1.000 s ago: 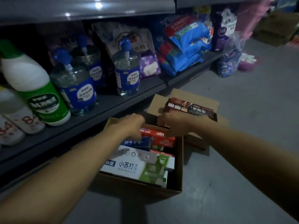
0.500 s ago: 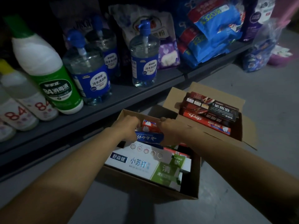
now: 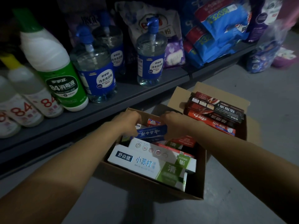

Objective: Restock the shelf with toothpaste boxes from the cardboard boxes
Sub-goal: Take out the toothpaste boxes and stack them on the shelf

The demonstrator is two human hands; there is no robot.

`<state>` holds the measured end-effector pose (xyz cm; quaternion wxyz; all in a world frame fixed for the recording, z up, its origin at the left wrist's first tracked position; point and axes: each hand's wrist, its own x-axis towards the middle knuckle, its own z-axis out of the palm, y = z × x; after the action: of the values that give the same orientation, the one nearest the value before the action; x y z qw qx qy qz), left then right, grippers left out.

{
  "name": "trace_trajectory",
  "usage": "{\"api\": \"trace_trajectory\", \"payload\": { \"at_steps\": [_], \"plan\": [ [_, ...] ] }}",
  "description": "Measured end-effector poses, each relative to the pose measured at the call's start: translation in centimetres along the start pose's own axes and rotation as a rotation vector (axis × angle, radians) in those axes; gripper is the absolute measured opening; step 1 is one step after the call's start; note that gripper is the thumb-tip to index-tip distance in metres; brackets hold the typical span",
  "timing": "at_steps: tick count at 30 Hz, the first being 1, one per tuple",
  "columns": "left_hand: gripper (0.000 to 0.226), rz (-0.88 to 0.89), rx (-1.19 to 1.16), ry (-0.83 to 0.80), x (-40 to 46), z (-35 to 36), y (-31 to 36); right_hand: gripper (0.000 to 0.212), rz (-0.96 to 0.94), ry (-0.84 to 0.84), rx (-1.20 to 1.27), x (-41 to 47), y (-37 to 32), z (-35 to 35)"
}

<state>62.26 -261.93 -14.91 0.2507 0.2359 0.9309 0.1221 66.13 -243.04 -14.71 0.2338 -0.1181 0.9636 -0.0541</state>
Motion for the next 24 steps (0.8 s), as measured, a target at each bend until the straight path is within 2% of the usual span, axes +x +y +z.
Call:
{"api": "trace_trajectory", "payload": {
  "at_steps": [3, 7, 12, 19, 24],
  "plan": [
    [0.056, 0.023, -0.001, 0.026, -0.2, -1.4, -0.3, 0.032, -0.019, 0.052, -0.003, -0.5, -0.4, -2.4],
    [0.05, 0.051, -0.048, 0.024, -0.7, -3.7, -0.6, 0.038, -0.028, 0.033, -0.049, -1.1, -0.8, -6.4],
    [0.061, 0.078, -0.068, 0.029, -1.8, -7.4, -0.2, 0.041, -0.078, 0.084, -0.161, -2.9, -2.0, -12.7],
    [0.059, 0.166, -0.108, 0.065, -4.2, -13.4, 0.2, 0.05, -0.167, 0.071, -0.35, -6.6, -6.5, -22.5],
    [0.032, 0.29, -0.383, 0.004, -7.2, -16.8, 0.6, 0.047, -0.279, 0.078, -0.47, -7.8, -11.1, -27.7]
  ]
}}
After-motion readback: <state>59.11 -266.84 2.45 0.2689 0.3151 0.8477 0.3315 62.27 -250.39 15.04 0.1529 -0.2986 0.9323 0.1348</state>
